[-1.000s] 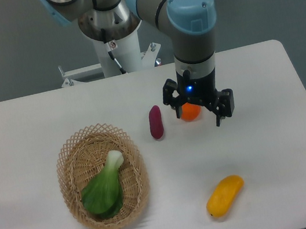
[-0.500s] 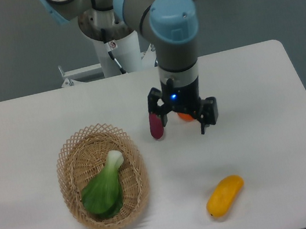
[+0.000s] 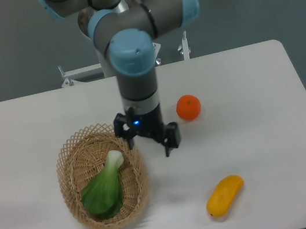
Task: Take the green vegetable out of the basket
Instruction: 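Move the open gripper over the basket and lower onto the bok choy, then close the gripper on the bok choy stem in the basket, then lift the bok choy out of the basket and carry it toward the orange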
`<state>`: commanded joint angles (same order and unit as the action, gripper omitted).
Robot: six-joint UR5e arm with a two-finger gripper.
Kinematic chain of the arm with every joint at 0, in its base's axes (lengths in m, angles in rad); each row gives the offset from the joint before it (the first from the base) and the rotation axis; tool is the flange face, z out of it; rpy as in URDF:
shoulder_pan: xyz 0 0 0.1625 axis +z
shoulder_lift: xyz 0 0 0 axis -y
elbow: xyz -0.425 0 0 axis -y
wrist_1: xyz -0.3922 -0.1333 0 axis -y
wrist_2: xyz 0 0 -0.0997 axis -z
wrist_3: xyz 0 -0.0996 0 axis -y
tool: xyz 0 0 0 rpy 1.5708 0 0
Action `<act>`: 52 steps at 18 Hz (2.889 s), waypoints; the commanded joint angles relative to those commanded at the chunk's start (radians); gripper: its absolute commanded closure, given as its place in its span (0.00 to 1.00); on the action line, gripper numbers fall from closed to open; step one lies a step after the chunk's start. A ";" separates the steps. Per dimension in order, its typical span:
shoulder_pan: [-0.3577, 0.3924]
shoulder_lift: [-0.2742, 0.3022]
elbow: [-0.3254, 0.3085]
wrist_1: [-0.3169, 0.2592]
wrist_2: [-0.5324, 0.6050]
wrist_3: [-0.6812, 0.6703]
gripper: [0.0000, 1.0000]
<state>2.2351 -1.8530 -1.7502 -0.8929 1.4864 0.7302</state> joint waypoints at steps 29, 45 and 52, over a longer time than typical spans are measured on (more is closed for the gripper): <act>-0.117 -0.112 -0.121 0.037 0.077 0.000 0.00; -0.120 -0.106 -0.101 0.057 0.089 -0.017 0.79; -0.095 -0.072 -0.013 0.040 0.087 -0.014 0.77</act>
<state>2.1398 -1.9252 -1.7628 -0.8528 1.5739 0.7164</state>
